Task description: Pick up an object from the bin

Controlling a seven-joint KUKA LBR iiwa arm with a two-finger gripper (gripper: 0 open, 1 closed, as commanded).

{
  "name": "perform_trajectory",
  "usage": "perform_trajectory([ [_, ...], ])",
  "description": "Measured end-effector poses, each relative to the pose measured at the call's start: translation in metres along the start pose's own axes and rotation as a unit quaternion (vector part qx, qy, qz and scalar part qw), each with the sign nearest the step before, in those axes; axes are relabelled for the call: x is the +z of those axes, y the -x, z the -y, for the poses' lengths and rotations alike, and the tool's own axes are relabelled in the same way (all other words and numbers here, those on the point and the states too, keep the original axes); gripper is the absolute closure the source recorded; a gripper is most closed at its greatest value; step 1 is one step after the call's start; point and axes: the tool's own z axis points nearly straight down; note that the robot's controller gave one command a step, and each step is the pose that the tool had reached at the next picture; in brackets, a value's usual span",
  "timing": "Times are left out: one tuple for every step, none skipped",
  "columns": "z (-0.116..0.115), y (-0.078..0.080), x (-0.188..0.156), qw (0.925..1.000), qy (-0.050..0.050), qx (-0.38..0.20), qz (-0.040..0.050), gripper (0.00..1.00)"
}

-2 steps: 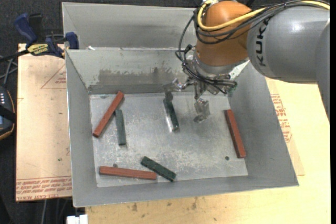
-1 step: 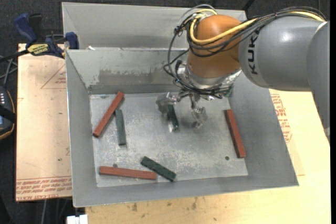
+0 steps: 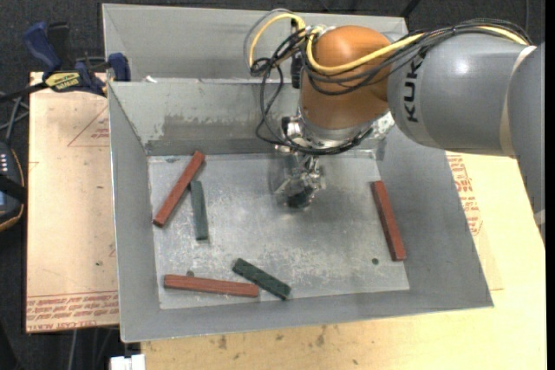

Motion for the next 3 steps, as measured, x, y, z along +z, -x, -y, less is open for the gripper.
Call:
perform_trajectory([
  [0.0,0.0,0.0,1.0,0.0,0.0,0.0001,1.0],
  [-0.001,0.0,-0.002,1.0,0.0,0.0,0.0004,1.0],
  [-0.002,0.001,-0.012,1.0,0.004,0.001,0.0006,1.0],
])
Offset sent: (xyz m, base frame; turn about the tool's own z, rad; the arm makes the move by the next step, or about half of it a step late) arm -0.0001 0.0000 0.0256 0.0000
